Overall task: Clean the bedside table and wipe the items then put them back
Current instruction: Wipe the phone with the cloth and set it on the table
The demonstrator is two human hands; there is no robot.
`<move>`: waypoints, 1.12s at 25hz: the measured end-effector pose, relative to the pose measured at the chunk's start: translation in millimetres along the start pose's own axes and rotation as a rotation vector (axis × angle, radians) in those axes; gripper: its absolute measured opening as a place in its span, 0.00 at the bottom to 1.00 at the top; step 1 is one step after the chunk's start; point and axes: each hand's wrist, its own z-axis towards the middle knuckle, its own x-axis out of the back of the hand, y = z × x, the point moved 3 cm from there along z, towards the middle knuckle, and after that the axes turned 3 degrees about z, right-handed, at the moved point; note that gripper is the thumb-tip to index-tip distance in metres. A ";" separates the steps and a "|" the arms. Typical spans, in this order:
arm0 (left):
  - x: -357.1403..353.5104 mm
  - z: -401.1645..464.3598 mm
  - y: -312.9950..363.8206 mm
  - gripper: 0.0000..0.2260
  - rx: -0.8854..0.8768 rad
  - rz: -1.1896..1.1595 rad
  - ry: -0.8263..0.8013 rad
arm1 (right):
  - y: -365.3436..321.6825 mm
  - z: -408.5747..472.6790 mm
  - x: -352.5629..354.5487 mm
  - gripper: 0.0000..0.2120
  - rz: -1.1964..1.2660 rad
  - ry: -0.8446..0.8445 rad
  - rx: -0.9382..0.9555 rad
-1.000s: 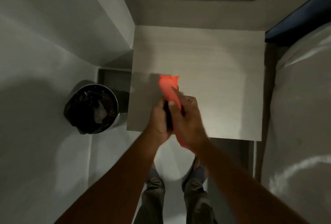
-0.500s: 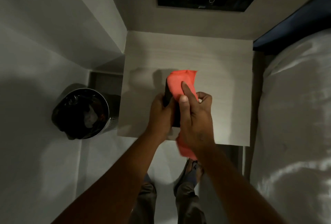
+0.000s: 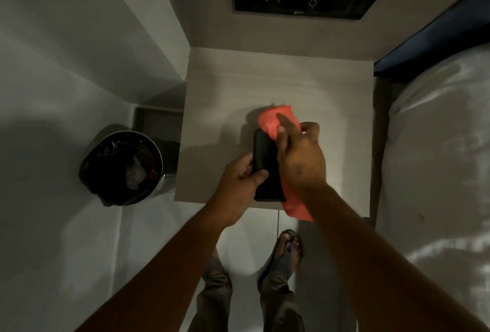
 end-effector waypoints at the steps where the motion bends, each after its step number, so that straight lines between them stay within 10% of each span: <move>1: 3.4 -0.8 -1.2 0.14 -0.003 -0.005 0.023 | 11.2 8.7 1.6 0.20 0.041 0.021 -0.090; 28: 82.9 101.7 53.7 0.15 0.062 0.806 0.646 | 42.6 -12.1 -31.2 0.19 0.069 0.024 -0.163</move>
